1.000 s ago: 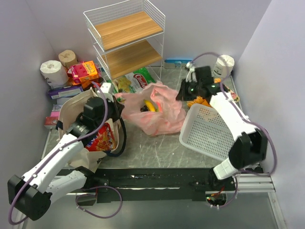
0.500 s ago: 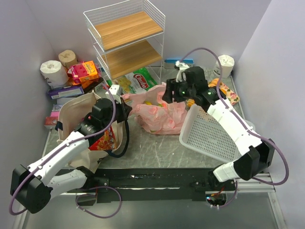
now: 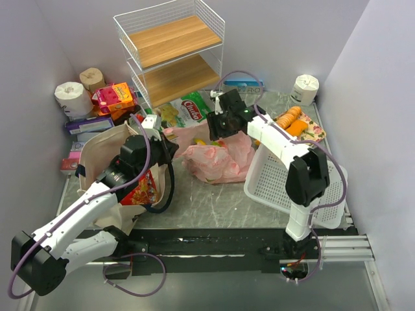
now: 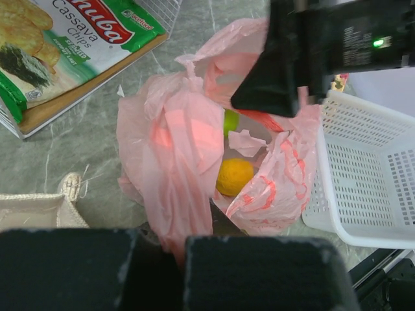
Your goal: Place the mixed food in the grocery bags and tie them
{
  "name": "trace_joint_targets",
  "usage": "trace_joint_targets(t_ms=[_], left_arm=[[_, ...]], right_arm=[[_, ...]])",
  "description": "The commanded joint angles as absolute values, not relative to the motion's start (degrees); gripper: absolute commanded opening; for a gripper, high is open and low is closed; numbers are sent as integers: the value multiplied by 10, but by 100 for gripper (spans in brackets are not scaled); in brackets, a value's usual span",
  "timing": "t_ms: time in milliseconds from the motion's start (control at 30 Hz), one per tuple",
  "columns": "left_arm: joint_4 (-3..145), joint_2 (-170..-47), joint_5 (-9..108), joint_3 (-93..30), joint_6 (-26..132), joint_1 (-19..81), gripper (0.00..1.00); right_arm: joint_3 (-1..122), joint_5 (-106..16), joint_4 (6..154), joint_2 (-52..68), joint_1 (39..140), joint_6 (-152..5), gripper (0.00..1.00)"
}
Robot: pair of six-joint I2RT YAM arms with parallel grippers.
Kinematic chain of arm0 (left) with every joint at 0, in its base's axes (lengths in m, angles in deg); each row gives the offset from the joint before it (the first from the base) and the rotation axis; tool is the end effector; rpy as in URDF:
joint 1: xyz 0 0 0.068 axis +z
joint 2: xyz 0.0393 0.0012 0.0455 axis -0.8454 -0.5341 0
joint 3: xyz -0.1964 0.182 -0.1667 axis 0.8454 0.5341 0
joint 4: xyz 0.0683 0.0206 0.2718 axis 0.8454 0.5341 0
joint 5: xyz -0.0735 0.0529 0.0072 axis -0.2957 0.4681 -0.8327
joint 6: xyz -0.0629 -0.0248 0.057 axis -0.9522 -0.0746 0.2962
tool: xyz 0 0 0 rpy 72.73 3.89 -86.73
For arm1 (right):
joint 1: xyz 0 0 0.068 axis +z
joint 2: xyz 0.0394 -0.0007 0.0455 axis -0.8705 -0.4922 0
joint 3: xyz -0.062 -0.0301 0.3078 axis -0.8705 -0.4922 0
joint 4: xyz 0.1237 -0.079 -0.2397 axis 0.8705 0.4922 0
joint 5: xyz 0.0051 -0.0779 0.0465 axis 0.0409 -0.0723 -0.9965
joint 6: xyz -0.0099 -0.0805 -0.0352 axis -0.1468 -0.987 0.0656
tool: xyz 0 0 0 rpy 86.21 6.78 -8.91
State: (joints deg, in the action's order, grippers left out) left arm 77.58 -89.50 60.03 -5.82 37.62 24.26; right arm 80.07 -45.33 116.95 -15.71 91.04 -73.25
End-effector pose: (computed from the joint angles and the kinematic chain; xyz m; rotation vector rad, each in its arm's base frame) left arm 0.2275 -0.1466 0.3426 0.0742 1.8871 -0.6987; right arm 0.4025 0.2493 0.3116 -0.5586 2.3828 0.4552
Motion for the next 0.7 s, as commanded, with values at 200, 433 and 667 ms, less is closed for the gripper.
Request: trace_joint_targets(t_ms=[200, 433, 667], left_arm=[[778, -882, 592, -81, 368, 240, 1], [783, -882, 593, -89, 372, 240, 1], [787, -881, 605, -97, 370, 240, 1]], right_arm=[[814, -363, 1148, -185, 935, -841, 83], [813, -328, 1148, -233, 947, -885, 82], [813, -302, 1154, -232, 947, -895, 41]])
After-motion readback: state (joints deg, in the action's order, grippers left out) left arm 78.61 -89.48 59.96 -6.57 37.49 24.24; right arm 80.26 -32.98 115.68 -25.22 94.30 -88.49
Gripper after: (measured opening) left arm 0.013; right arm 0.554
